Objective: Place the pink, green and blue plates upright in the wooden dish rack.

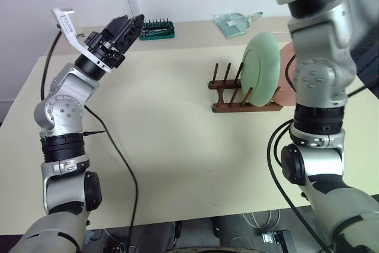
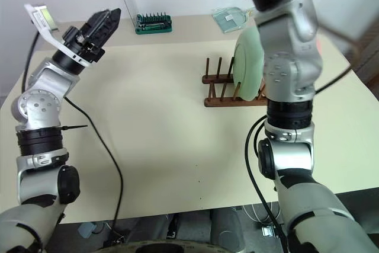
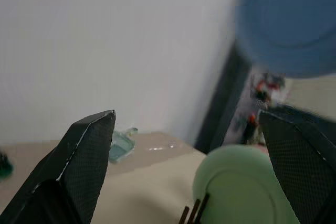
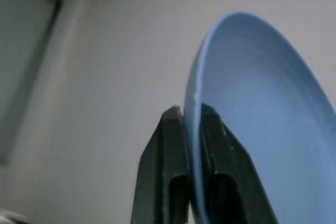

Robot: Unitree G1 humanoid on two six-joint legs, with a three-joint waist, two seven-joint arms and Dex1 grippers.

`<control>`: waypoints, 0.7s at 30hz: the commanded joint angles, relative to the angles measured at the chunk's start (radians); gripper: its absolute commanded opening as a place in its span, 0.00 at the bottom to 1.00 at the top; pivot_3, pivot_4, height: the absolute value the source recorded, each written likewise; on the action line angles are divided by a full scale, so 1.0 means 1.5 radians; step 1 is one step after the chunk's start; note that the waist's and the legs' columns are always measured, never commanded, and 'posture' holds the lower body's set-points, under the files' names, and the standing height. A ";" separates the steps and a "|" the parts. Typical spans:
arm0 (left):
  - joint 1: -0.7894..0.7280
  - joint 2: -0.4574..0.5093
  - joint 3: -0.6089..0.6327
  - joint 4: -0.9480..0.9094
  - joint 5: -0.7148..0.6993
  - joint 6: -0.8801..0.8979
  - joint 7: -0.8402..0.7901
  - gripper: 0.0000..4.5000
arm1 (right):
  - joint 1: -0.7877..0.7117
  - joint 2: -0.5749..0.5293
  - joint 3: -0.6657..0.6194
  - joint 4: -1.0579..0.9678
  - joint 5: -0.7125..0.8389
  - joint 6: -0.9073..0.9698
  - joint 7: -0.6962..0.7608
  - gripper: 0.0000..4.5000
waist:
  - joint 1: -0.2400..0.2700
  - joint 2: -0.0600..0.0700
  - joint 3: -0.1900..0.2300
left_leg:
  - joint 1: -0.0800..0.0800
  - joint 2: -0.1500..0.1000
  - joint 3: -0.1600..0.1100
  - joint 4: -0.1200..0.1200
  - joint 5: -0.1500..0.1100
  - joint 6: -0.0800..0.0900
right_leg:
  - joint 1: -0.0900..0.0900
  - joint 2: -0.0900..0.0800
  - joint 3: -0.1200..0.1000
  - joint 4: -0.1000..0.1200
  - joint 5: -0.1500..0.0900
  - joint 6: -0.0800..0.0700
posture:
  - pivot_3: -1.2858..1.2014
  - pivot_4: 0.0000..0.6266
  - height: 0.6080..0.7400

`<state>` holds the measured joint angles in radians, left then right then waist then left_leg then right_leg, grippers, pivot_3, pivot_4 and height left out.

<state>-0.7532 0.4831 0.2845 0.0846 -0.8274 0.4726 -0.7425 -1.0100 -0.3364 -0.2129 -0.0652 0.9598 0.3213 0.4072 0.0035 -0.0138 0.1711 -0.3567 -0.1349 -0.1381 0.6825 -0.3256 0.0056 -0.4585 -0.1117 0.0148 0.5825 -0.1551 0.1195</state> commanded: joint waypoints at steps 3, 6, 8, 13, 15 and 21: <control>0.041 0.052 -0.036 -0.068 -0.002 0.012 -0.135 0.99 | 0.056 0.000 -0.058 -0.076 0.207 0.154 -0.092 0.00 | -0.005 0.003 0.001 | 0.000 0.002 0.002 -0.002 0.000 0.000 | -0.002 0.001 0.000 0.000 0.000 0.000 | 0.52 0.24 1.00; 0.084 0.126 -0.065 -0.088 0.008 0.048 -0.230 0.99 | 0.103 0.007 -0.084 -0.089 0.309 0.203 -0.169 0.00 | -0.018 0.004 0.001 | 0.000 0.005 0.003 -0.003 -0.001 -0.002 | -0.004 0.005 0.002 0.001 0.000 0.000 | 0.52 0.24 1.00; 0.120 0.153 -0.094 -0.082 0.080 -0.026 -0.273 0.99 | 0.124 -0.002 -0.077 -0.104 0.289 0.210 -0.184 0.00 | -0.018 0.005 0.001 | 0.000 0.006 0.003 -0.003 -0.001 -0.003 | -0.005 0.006 0.003 0.002 0.000 -0.001 | 0.52 0.24 1.00; 0.146 0.158 -0.093 -0.080 0.106 -0.064 -0.302 0.99 | 0.142 0.001 -0.081 -0.083 0.297 0.234 -0.249 0.00 | -0.011 0.007 0.001 | 0.000 0.007 0.005 -0.003 -0.001 -0.002 | -0.005 0.006 0.004 0.001 0.001 -0.001 | 0.52 0.24 1.00; 0.146 0.147 -0.087 -0.088 0.099 -0.060 -0.295 0.99 | 0.151 0.014 -0.087 -0.080 0.327 0.242 -0.263 0.00 | -0.009 0.007 0.001 | 0.000 0.007 0.005 -0.003 -0.001 -0.002 | -0.005 0.006 0.004 0.001 0.001 -0.001 | 0.52 0.24 1.00; 0.149 0.134 -0.079 -0.091 0.083 -0.057 -0.309 0.99 | 0.173 0.004 -0.079 -0.078 0.358 0.276 -0.276 0.00 | -0.011 0.007 0.001 | 0.000 0.007 0.005 -0.003 -0.002 -0.002 | -0.005 0.006 0.004 0.000 0.001 -0.001 | 0.52 0.24 1.00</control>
<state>-0.5202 0.6838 0.1344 -0.0217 -0.6826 0.4026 -1.1978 -0.7423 -0.3186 -0.3223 -0.1610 1.4669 0.7286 -0.0058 -0.0134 -0.0037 0.1726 -0.3571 -0.1246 -0.1304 0.6787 -0.3279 0.0026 -0.4654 -0.1021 0.0206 0.5828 -0.1536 0.1177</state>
